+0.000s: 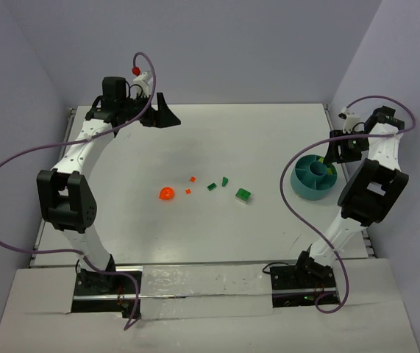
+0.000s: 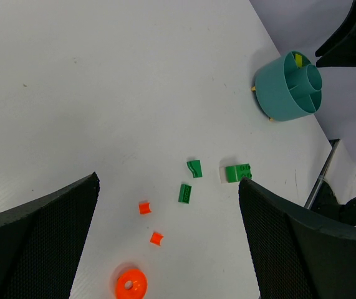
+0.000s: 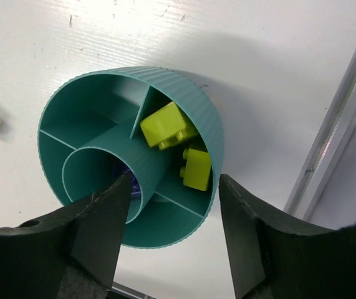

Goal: Sort the legos into containers by color

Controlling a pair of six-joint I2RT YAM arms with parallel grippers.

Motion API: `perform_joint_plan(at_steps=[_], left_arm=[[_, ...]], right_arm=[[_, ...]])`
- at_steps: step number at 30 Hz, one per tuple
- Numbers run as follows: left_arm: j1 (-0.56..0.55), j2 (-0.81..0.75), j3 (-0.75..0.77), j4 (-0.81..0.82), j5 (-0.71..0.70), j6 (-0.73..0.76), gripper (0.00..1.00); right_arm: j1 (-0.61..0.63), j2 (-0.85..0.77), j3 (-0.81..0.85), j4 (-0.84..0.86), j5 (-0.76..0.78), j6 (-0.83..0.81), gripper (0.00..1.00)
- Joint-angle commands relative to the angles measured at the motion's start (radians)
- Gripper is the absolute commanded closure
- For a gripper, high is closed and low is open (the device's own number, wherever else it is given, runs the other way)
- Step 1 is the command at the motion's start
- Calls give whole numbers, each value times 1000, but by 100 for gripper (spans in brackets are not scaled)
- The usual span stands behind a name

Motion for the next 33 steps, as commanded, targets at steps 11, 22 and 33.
perform_joint_plan(at_steps=[11,22,33], left_arm=[[-3,-27,17,13,-20,11,1],[-3,-68,-14,-9,-47,44,1],[3,-70,-29,-19,-40,60,1]], right_arm=[[106,-191,81,-29,-57,32,30],[665,-300,-53,50,93,177,30],[985,-120,-173,93,238,190,30]])
